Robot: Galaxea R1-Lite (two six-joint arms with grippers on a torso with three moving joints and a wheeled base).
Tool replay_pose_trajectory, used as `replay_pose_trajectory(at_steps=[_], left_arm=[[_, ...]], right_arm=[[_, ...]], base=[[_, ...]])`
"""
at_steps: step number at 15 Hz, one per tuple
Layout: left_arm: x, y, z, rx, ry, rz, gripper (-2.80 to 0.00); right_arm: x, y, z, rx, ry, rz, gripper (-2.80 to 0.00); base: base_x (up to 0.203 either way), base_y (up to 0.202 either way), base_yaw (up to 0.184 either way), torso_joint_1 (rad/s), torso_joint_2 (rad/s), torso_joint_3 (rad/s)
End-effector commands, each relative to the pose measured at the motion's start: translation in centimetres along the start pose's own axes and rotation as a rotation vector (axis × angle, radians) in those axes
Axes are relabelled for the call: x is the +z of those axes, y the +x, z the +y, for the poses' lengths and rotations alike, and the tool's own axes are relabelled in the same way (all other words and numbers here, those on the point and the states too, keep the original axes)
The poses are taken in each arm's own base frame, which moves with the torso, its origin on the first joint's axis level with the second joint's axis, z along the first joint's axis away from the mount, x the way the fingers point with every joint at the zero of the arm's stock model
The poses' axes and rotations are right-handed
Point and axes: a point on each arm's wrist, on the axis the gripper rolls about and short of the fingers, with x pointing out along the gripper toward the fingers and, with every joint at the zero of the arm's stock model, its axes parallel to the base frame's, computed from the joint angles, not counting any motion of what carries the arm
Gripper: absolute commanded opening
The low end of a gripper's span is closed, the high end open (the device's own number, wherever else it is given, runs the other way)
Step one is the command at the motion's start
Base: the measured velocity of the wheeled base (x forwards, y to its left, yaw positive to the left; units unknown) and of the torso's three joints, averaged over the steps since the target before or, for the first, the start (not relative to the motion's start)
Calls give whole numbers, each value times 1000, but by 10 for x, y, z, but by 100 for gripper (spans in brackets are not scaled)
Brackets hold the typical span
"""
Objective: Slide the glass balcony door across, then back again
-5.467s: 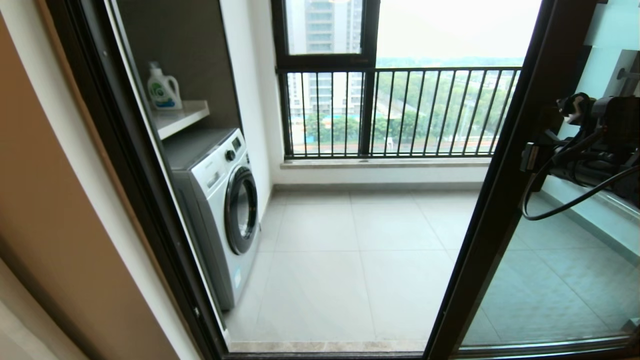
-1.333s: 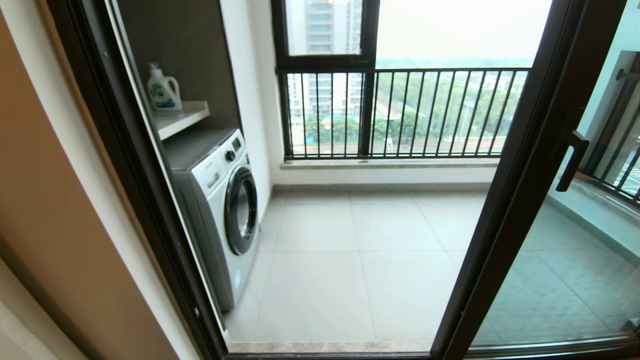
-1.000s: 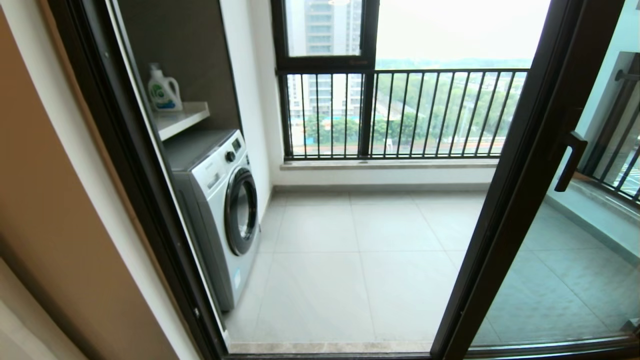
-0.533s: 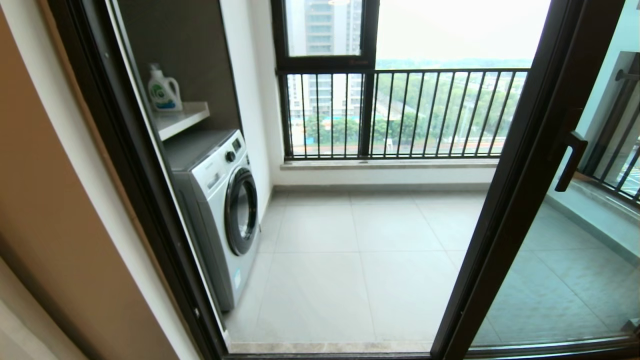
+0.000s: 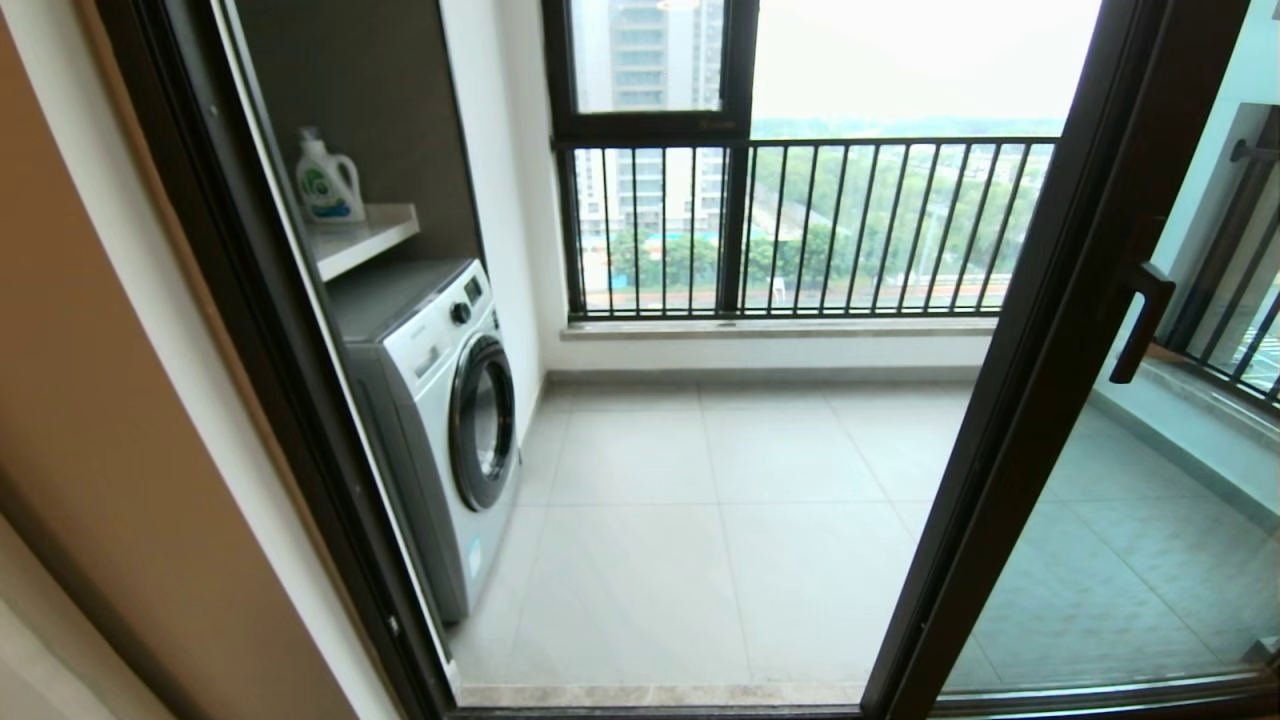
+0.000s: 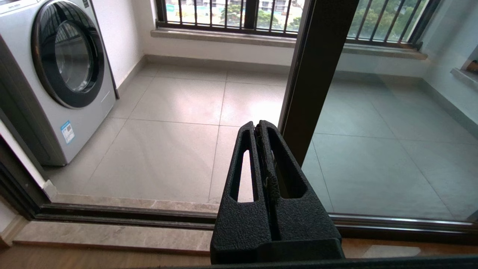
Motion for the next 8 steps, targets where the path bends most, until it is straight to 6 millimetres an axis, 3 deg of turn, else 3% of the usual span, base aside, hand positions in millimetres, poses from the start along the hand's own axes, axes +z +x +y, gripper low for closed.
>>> replay_pose_trajectory(at_steps=[1,8], left_arm=[[0,0,0,0,1,2,-280],[0,0,0,0,1,2,-280]], right_arm=[[0,0,0,3,1,7,-280],[-1,0,0,-1,40,13,-280]], base=[[0,0,0,0,0,0],[0,0,0,0,0,0]])
